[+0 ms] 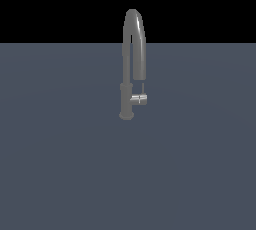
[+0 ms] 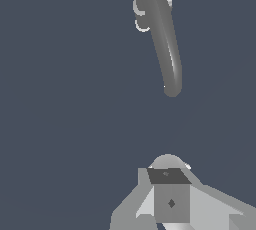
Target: Turn on the faucet by rotating a designated handle.
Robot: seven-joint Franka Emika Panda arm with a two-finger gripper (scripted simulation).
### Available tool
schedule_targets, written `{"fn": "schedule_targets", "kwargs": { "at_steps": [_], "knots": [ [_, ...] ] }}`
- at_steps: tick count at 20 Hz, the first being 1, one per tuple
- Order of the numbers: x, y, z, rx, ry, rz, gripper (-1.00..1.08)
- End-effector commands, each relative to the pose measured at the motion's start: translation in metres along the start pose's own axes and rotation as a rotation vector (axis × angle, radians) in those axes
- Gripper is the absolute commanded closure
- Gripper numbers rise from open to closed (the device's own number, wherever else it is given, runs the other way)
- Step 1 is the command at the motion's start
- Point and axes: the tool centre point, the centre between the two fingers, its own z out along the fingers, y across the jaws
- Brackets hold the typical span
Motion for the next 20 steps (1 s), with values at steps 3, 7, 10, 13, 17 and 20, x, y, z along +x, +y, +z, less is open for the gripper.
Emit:
{"fn": "schedule_targets", "kwargs": {
  "at_steps": [3,7,10,13,17,20],
  "knots": [
    [0.027,-0.002,0.002,0.056,-0.062,0.055,1.08],
    [0.052,-0.002,0.005,0.107,-0.118,0.103,1.08],
    [0.07,-0.001,0.008,0.146,-0.16,0.14,1.08],
    [0.088,0.0,0.011,0.185,-0.203,0.178,1.08],
    [0.113,0.002,0.018,0.238,-0.262,0.228,1.08],
    [0.131,0.004,0.024,0.279,-0.306,0.265,1.08]
  ]
}}
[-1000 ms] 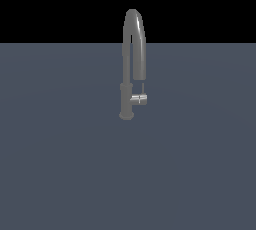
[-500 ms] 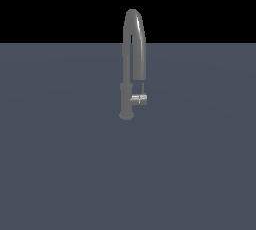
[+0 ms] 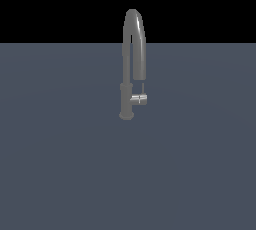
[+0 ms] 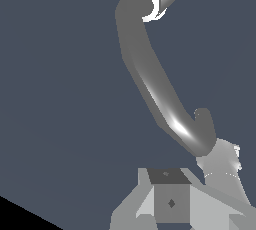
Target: Turn on the faucet by rotating a designated handle.
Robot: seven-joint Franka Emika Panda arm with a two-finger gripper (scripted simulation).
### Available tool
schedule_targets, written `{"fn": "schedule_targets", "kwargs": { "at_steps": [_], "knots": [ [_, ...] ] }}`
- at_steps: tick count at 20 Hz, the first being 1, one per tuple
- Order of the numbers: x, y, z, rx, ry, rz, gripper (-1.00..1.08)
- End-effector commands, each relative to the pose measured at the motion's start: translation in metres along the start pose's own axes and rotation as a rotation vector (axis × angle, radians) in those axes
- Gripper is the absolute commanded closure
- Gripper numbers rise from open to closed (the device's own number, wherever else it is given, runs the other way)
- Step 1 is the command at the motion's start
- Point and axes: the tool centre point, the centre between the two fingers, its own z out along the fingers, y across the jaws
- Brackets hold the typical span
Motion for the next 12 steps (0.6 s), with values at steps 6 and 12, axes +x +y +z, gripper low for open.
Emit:
{"fn": "schedule_targets", "kwargs": {
  "at_steps": [6,12],
  "knots": [
    [0.049,-0.002,0.004,0.103,-0.114,0.096,1.08],
    [0.088,0.0,0.011,0.189,-0.208,0.176,1.08]
  ]
}}
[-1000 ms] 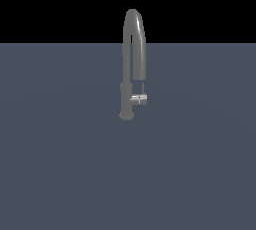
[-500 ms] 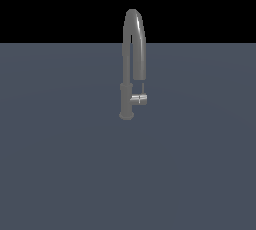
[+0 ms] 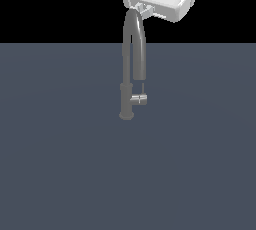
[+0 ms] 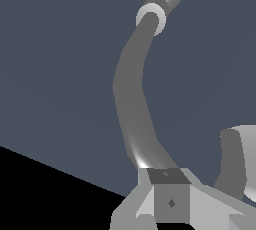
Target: Turn on the faucet by rotating a designated handle.
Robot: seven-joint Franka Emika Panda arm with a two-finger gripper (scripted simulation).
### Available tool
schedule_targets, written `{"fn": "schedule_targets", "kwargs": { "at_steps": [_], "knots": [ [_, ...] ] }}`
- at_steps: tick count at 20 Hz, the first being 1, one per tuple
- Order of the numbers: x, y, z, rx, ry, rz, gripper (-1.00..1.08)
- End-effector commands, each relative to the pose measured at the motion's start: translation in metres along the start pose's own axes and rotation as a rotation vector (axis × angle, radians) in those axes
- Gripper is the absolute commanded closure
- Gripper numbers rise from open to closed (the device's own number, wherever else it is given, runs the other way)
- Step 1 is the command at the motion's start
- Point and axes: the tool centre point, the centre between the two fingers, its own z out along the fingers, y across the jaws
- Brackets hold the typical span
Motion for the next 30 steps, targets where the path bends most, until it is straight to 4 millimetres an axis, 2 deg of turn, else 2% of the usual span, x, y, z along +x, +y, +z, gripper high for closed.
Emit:
{"fn": "schedule_targets", "kwargs": {
  "at_steps": [1,11,21,30],
  "knots": [
    [0.017,-0.001,0.0,0.037,-0.041,0.034,1.08],
    [0.088,0.0,0.01,0.193,-0.211,0.178,1.08],
    [0.162,0.01,0.035,0.366,-0.398,0.341,1.08],
    [0.208,0.02,0.062,0.48,-0.52,0.451,1.08]
  ]
}}
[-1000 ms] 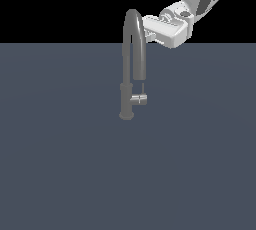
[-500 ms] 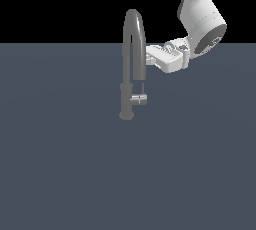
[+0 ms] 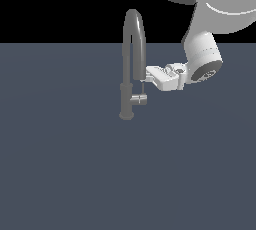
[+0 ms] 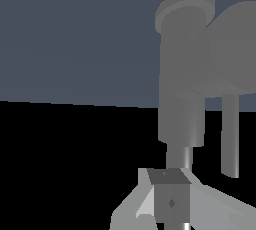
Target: Turn on the faucet by rotating a designated handle.
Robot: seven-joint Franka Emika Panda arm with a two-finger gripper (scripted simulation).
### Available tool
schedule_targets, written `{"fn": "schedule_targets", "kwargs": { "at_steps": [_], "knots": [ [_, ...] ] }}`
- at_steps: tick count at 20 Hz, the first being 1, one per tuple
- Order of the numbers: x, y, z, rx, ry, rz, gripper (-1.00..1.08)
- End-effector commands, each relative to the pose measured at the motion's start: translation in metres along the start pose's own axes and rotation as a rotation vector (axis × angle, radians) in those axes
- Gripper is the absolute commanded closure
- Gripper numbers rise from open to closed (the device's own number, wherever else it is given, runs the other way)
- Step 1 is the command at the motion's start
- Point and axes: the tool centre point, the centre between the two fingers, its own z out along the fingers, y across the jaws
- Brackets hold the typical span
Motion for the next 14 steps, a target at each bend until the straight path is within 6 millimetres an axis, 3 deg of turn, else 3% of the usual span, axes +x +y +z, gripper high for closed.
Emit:
{"fn": "schedule_targets", "kwargs": {
  "at_steps": [1,6,14],
  "knots": [
    [0.011,-0.001,0.001,0.025,-0.026,0.022,1.08],
    [0.022,-0.002,0.002,0.048,-0.05,0.044,1.08],
    [0.02,0.003,0.002,0.048,-0.05,0.045,1.08]
  ]
}}
